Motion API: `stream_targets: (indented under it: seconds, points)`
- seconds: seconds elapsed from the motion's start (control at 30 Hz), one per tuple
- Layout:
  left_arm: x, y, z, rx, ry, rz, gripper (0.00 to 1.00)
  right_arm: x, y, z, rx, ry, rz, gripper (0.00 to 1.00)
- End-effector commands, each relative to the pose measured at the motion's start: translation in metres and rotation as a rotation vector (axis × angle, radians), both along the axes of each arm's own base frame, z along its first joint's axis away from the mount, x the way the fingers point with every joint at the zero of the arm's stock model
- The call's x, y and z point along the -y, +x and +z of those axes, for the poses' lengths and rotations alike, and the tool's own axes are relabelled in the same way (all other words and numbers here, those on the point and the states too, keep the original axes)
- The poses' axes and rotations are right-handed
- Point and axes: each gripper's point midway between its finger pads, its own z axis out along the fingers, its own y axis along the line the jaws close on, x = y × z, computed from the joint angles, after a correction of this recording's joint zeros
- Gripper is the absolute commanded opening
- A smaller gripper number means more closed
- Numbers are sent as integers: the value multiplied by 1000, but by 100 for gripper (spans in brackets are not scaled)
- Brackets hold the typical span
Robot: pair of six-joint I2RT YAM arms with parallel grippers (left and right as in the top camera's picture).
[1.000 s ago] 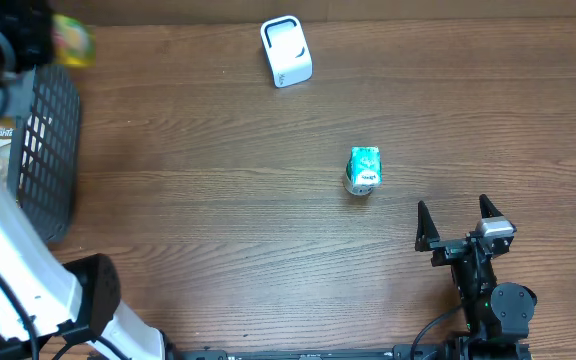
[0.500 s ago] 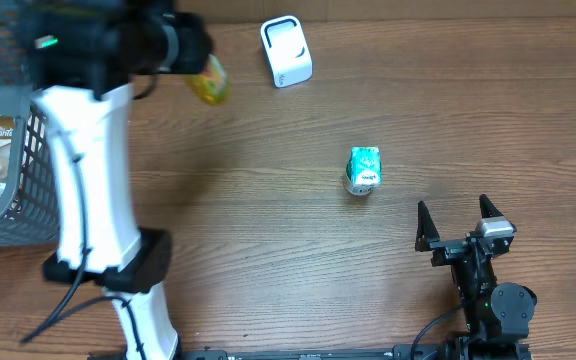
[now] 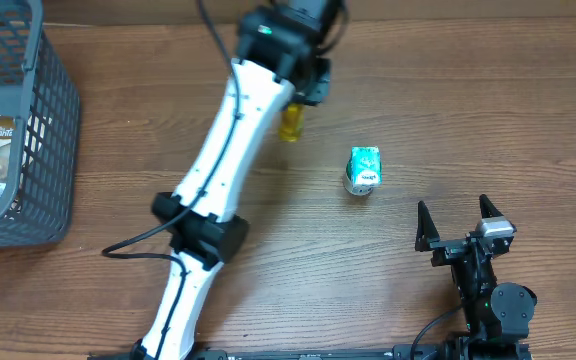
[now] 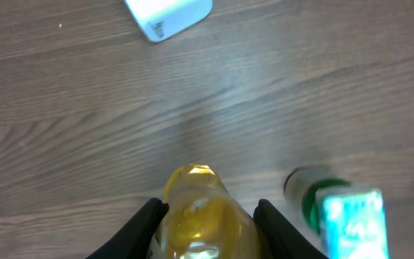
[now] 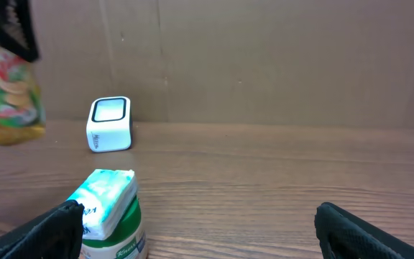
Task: Scan the item barcode
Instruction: 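Carry the yellow bottle with the left gripper to the scanner window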
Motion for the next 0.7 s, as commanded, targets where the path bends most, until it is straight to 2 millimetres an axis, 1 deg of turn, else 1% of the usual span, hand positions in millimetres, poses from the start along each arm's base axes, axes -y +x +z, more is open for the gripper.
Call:
stream_targets:
  seconds: [0.0, 0.07, 0.13, 0.23, 0.27, 0.33, 0.53, 0.67]
  points:
    - [8, 0, 11, 81, 29, 83, 25, 2, 0, -3, 0, -1, -12, 100]
    - [17, -7, 11, 78, 32, 61, 25, 2, 0, -3, 0, -1, -12, 100]
    - [20, -15, 10, 67, 47, 46, 25, 2, 0, -3, 0, -1, -12, 100]
    - [12, -25, 8, 50, 106, 61, 26, 2, 0, -3, 0, -1, -12, 100]
    - [11, -27, 8, 52, 123, 63, 26, 2, 0, -3, 0, -1, -12, 100]
    - [14, -29, 8, 44, 114, 42, 25, 2, 0, -3, 0, -1, -12, 100]
    - [14, -32, 18, 58, 91, 49, 26, 2, 0, -3, 0, -1, -12, 100]
    - [16, -33, 18, 55, 87, 41, 26, 2, 0, -3, 0, -1, -12, 100]
